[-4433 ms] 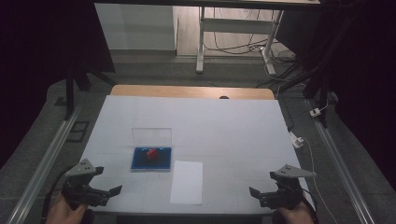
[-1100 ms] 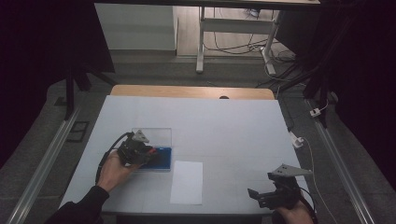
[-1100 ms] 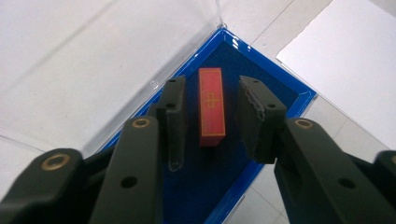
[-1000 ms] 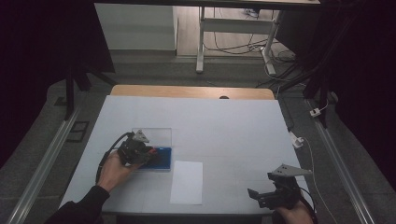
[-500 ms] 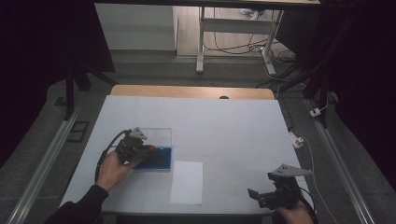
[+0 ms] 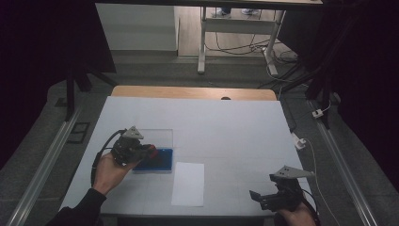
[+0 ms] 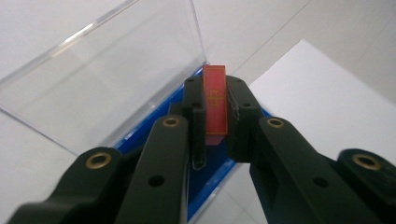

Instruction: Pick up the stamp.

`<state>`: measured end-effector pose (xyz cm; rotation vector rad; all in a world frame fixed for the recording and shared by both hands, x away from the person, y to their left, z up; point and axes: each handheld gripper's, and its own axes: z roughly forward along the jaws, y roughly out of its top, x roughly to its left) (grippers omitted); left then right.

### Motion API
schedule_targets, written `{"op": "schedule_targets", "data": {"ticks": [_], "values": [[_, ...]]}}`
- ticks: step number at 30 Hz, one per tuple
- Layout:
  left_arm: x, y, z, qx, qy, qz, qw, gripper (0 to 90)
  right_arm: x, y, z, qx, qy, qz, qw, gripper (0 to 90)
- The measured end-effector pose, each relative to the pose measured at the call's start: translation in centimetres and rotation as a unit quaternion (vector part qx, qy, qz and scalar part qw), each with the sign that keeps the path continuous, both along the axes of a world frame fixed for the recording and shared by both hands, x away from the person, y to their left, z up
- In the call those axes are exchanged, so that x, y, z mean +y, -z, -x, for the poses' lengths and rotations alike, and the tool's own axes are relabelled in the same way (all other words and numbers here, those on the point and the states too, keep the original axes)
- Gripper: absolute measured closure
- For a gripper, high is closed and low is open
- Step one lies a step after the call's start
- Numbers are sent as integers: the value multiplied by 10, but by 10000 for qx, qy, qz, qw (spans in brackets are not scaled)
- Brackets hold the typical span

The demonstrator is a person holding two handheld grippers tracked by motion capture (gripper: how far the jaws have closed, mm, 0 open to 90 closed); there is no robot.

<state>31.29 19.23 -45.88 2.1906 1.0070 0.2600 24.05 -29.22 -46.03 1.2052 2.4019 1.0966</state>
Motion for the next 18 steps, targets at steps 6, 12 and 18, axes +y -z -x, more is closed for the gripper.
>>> {"op": "schedule_targets", "data": {"ticks": [6,12,18], "values": [[3,-4,6,-52,-24,76,10000,803,0,0,0,-16,-10,-5,10000,0],[3,-6,8,-96,-45,48,9999,803,0,0,0,-21,-18,1,10000,0],[1,-6,8,-93,-69,-34,9999,803,0,0,0,-29,-21,-11,10000,0]]}}
